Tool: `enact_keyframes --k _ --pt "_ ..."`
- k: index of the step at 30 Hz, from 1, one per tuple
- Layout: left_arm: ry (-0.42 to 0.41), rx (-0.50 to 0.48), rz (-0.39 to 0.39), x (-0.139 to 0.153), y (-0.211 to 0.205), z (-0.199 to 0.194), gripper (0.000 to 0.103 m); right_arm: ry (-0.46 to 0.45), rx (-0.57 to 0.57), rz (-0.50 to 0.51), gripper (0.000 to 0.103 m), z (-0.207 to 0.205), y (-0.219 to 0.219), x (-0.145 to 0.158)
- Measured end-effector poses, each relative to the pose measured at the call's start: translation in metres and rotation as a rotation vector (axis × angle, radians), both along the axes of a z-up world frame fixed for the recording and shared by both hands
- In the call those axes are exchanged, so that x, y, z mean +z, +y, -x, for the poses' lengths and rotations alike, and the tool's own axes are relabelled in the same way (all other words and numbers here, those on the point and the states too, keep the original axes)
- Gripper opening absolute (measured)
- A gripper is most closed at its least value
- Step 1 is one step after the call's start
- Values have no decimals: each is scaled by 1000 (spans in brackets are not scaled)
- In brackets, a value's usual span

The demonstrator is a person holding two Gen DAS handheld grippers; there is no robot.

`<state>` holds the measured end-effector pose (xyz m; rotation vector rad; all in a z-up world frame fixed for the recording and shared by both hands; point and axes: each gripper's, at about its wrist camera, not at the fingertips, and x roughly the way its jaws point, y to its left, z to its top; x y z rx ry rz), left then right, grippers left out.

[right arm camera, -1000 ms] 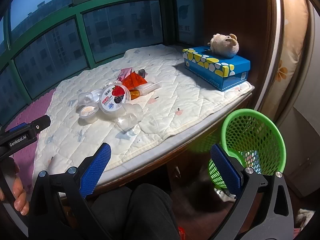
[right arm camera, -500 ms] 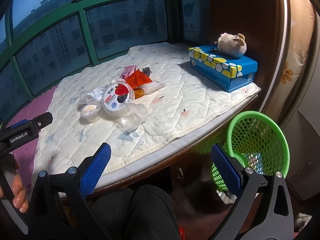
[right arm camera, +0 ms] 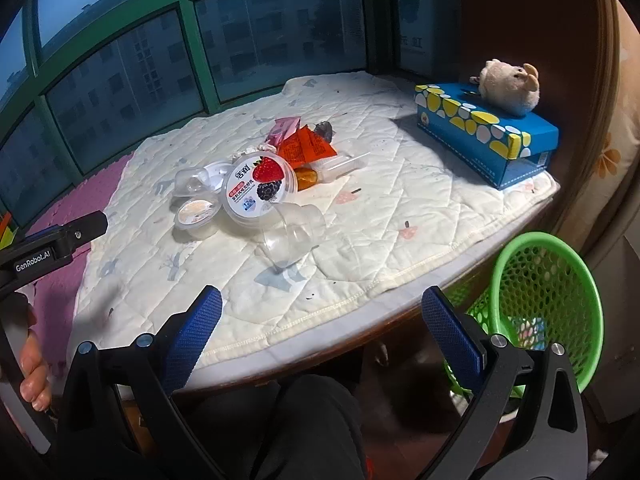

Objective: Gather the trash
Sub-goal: 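Reach the right tool to the clear plastic cup and close on it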

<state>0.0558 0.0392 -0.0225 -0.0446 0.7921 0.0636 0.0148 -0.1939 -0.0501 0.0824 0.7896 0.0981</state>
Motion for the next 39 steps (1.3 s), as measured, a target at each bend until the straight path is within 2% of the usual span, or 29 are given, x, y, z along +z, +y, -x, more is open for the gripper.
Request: enact_keyframes --k 18,31,36,39 --pt "25 -4 -9 -12 12 -29 97 90 134 -17 95 -75 15 -40" --pt "55 -6 -9 -26 17 -47 97 116 164 70 93 -116 35 -68" --pt "67 -12 -10 -30 15 -54 97 129 164 94 88 -125 38 -76" --pt "71 -20 -12 -33 14 -57 97 136 160 89 79 -128 37 -79"
